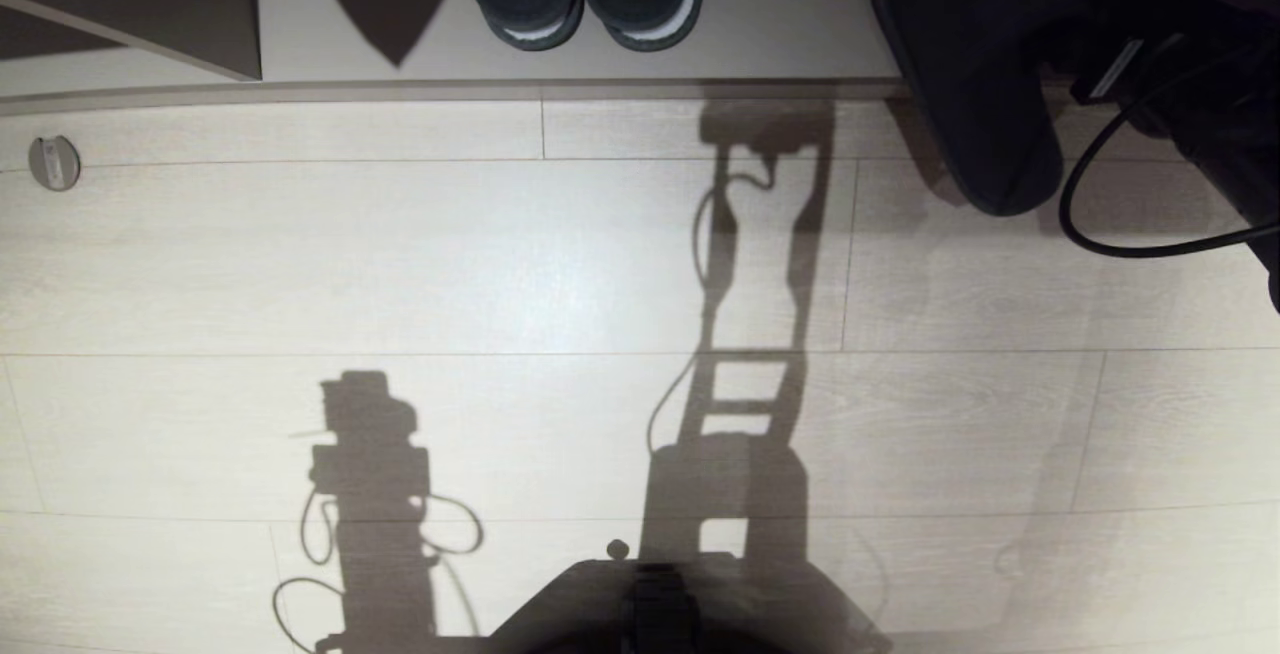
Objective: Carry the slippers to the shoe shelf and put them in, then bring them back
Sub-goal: Place the slippers into the shoe cabinet
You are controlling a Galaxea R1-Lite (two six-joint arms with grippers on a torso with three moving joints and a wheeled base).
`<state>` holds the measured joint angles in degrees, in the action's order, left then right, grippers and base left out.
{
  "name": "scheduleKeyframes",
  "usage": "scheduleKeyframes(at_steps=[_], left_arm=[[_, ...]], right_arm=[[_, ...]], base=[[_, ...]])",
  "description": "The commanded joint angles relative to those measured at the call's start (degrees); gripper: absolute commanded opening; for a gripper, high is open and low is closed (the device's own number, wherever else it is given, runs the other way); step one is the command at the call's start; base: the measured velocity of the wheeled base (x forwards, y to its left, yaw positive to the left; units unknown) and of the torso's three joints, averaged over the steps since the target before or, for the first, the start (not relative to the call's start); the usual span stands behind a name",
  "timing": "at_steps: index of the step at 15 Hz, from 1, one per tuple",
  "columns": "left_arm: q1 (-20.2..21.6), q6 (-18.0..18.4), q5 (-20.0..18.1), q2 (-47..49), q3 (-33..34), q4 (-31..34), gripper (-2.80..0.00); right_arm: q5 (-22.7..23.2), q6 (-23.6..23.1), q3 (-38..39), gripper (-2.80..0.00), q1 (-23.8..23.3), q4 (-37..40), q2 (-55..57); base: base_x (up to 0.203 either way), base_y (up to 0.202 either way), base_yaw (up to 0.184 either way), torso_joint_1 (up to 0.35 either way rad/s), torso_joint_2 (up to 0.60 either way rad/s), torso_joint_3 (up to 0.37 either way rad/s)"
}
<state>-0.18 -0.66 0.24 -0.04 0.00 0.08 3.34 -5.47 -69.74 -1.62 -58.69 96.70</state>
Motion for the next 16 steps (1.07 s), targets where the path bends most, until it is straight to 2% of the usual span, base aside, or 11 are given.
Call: scheduleKeyframes(at_steps=[1, 4, 6, 7, 12, 14, 16], left_arm=[[0.0, 0.0, 0.0, 0.0, 0.1, 0.0, -2.8], [0.0, 0.0, 0.0, 0.0, 0.1, 0.0, -2.8], [0.0, 0.0, 0.0, 0.0, 0.1, 0.0, -2.8], [0.0, 0.0, 0.0, 0.0, 0.1, 0.0, -2.8], [0.0, 0.0, 0.0, 0.0, 0.1, 0.0, -2.8], [0.0, 0.0, 0.0, 0.0, 0.1, 0.0, -2.8], [0.0, 0.0, 0.0, 0.0, 0.1, 0.0, -2.8]], right_arm=[[-2.9, 0.0, -2.7, 0.0, 0.2, -0.6, 1.1], [-4.6, 0.1, -4.5, 0.0, 0.2, -0.6, 2.0], [-9.0, 0.0, -7.5, 0.0, 0.2, -0.6, 3.3], [-9.8, 0.0, -7.7, 0.0, 0.2, -0.1, 3.2], [-13.6, -0.2, -7.1, 0.0, 0.2, 0.7, 2.3], [-17.5, -0.3, -6.5, 0.0, 0.2, 0.8, 1.9], [-17.7, -0.2, -5.0, 0.0, 0.3, 0.9, 1.2]], base=[[0.0, 0.0, 0.0, 0.0, 0.0, 0.0], [0.0, 0.0, 0.0, 0.0, 0.0, 0.0], [0.0, 0.0, 0.0, 0.0, 0.0, 0.0], [0.0, 0.0, 0.0, 0.0, 0.0, 0.0], [0.0, 0.0, 0.0, 0.0, 0.0, 0.0], [0.0, 0.0, 0.0, 0.0, 0.0, 0.0], [0.0, 0.0, 0.0, 0.0, 0.0, 0.0]])
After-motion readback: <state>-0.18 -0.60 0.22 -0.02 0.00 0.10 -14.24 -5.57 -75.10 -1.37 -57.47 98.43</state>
